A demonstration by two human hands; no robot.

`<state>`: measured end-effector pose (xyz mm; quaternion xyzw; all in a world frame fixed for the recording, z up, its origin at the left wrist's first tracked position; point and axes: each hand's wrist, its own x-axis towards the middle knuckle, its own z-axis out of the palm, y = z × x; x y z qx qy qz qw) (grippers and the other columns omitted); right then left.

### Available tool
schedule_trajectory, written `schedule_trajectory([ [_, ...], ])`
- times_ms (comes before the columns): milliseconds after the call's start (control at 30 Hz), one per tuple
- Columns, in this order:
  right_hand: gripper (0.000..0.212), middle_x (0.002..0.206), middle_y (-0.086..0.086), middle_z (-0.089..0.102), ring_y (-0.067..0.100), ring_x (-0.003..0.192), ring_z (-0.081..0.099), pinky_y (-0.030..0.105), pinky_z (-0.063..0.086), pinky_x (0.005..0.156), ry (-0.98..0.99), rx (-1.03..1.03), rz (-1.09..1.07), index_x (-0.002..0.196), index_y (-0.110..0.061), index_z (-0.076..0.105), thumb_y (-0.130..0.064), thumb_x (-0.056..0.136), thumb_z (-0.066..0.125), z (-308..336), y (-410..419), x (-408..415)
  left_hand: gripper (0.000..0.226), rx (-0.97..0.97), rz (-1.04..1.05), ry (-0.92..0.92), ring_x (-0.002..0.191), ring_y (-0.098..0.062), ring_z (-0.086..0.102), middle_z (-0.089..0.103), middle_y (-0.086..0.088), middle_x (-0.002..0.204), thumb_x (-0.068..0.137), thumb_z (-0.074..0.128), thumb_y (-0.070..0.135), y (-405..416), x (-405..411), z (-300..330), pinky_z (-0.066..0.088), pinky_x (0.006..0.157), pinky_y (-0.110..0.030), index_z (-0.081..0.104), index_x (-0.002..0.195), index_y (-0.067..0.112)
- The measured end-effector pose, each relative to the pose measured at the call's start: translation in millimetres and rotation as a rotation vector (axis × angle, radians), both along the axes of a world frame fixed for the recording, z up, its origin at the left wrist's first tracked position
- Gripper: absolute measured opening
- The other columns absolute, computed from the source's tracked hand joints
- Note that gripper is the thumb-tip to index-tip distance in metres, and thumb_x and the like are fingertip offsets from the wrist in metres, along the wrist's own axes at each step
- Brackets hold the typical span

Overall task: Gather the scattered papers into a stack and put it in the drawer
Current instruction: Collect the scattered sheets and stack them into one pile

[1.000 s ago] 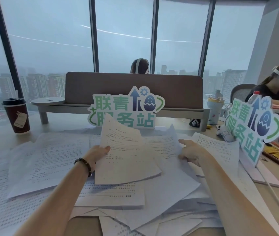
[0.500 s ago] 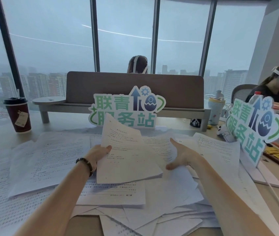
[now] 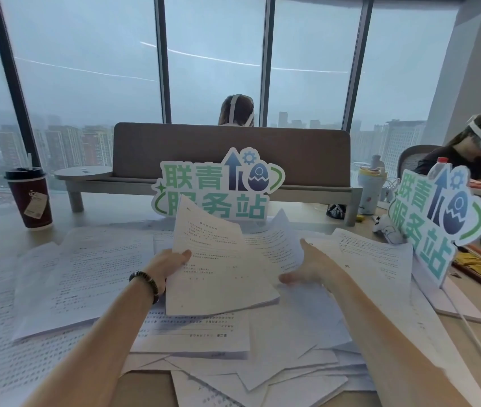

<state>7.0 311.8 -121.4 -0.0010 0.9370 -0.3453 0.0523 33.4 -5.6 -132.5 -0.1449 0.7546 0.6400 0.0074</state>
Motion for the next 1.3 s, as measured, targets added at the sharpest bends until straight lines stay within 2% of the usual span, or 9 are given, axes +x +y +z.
schedule_trajectory([
  [133, 0.107, 0.152, 0.003, 0.041, 0.03, 0.139, 0.037, 0.042, 0.036, 0.106, 0.017, -0.003, -0.047, 0.152, -0.025, 0.026, -0.022, 0.067, 0.091, 4.7, 1.8, 3.7, 0.032, 0.01, 0.002, 0.004, 0.101, -0.04, 0.067, 0.068, -0.022, 0.117, 0.101, 0.054, 0.02, 0.5, 0.3, 0.0, 0.055, 0.085, -0.049, 0.061, 0.126, 0.002],
  [267, 0.061, 0.139, 0.011, 0.052, 0.031, 0.124, 0.049, 0.03, 0.04, 0.091, 0.009, -0.022, -0.119, 0.138, -0.008, 0.046, -0.017, 0.086, 0.076, 4.5, 9.7, -0.2, 0.032, 0.03, 0.01, 0.012, 0.102, -0.04, 0.066, 0.068, -0.022, 0.118, 0.101, 0.054, 0.02, 0.6, 0.3, 0.9, 0.054, 0.087, -0.051, 0.06, 0.126, 0.002],
  [367, 0.038, 0.131, 0.016, 0.055, 0.031, 0.11, 0.052, 0.03, 0.042, 0.085, 0.03, -0.008, -0.174, 0.129, -0.002, 0.052, -0.018, 0.095, 0.06, 3.1, 9.3, -0.4, 0.03, 0.044, 0.015, 0.019, 0.104, -0.041, 0.065, 0.067, -0.023, 0.118, 0.101, 0.053, 0.018, 0.9, 0.8, 1.4, 0.052, 0.092, -0.054, 0.06, 0.124, 0.0],
  [600, 0.04, 0.133, 0.022, 0.056, 0.035, 0.118, 0.053, 0.027, 0.035, 0.08, 0.042, -0.03, -0.263, 0.131, 0.003, 0.053, -0.022, 0.104, 0.038, 13.5, 4.4, 1.9, 0.029, 0.141, 0.014, -0.009, 0.109, -0.043, 0.063, 0.067, -0.022, 0.118, 0.101, 0.054, 0.018, -3.5, 0.5, 2.2, 0.049, 0.096, -0.06, 0.06, 0.125, 0.004],
  [767, 0.049, 0.12, 0.015, 0.064, 0.03, 0.1, 0.062, 0.035, 0.049, 0.087, -0.021, -0.144, -0.211, 0.123, 0.001, 0.058, -0.041, 0.097, 0.057, 16.5, 10.1, 3.3, 0.025, 0.194, -0.037, -0.041, 0.112, -0.043, 0.062, 0.067, -0.021, 0.119, 0.101, 0.053, 0.017, -2.7, 2.1, 2.0, 0.046, 0.099, -0.062, 0.06, 0.123, 0.006],
  [833, 0.045, 0.107, 0.011, 0.065, 0.029, 0.096, 0.064, 0.038, 0.053, 0.089, -0.032, -0.193, -0.165, 0.11, 0.003, 0.056, -0.036, 0.093, 0.068, 18.5, 12.4, 3.7, 0.023, 0.196, -0.053, -0.045, 0.111, -0.042, 0.062, 0.067, -0.022, 0.119, 0.101, 0.052, 0.016, 0.6, 4.7, 2.3, 0.048, 0.098, -0.059, 0.06, 0.12, 0.006],
  [1033, 0.032, 0.089, 0.014, 0.073, 0.028, 0.075, 0.071, 0.035, 0.057, 0.067, -0.061, -0.607, -0.172, 0.11, 0.0, 0.066, -0.024, 0.09, 0.073, 43.4, 14.2, 11.3, 0.027, 0.162, -0.066, -0.064, 0.099, -0.039, 0.065, 0.068, -0.022, 0.113, 0.101, 0.052, 0.013, 6.4, 6.9, 2.5, 0.053, 0.086, -0.051, 0.058, 0.125, 0.001],
  [1133, 0.031, 0.097, 0.016, 0.074, 0.031, 0.082, 0.071, 0.036, 0.057, 0.071, -0.051, -0.602, -0.145, 0.105, -0.003, 0.069, -0.028, 0.088, 0.074, 59.8, 14.6, 13.7, 0.027, 0.139, -0.069, -0.085, 0.11, -0.042, 0.063, 0.066, -0.024, 0.119, 0.102, 0.051, 0.015, 8.0, 9.0, 3.6, 0.049, 0.097, -0.057, 0.058, 0.124, 0.002],
  [1300, 0.039, 0.11, 0.01, 0.072, 0.029, 0.096, 0.07, 0.041, 0.053, 0.095, 0.084, -0.373, -0.07, 0.111, -0.006, 0.071, -0.039, 0.091, 0.069, 96.3, 9.9, 11.8, 0.029, 0.108, -0.062, -0.075, 0.112, -0.043, 0.062, 0.065, -0.024, 0.122, 0.102, 0.05, 0.015, 5.3, 8.5, 3.6, 0.047, 0.1, -0.058, 0.057, 0.127, 0.003],
])
